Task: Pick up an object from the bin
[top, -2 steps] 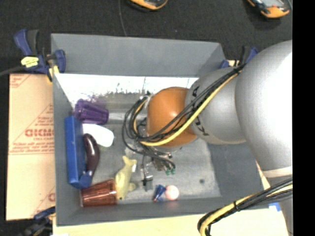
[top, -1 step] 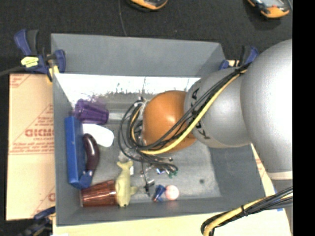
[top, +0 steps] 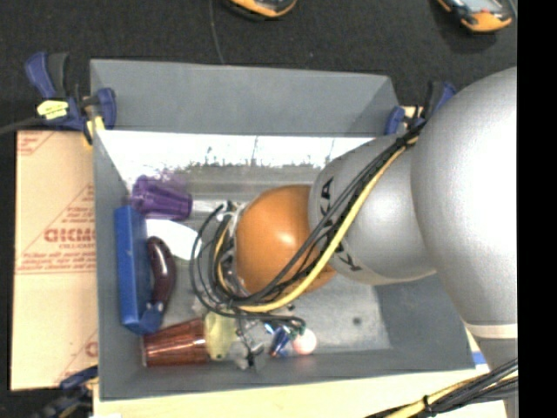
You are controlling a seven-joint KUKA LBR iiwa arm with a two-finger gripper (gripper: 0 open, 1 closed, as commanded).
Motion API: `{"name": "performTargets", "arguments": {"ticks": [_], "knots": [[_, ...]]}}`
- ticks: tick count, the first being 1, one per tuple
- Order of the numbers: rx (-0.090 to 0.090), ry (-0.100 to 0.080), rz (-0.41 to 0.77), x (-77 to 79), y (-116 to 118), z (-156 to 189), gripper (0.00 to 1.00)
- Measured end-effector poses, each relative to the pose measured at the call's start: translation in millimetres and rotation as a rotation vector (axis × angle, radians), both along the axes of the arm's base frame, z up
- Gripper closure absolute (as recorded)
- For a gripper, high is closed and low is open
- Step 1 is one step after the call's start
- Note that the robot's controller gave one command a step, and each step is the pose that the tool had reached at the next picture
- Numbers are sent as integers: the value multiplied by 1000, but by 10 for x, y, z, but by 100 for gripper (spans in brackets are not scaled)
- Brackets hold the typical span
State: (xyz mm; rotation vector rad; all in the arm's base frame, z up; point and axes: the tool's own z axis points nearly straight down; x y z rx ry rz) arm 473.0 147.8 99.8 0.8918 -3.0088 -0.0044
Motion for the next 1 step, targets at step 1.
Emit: {"name": "performTargets", "arguments": {"ticks": [1], "knots": [[1,-15,101,187,21,-202,0]]}}
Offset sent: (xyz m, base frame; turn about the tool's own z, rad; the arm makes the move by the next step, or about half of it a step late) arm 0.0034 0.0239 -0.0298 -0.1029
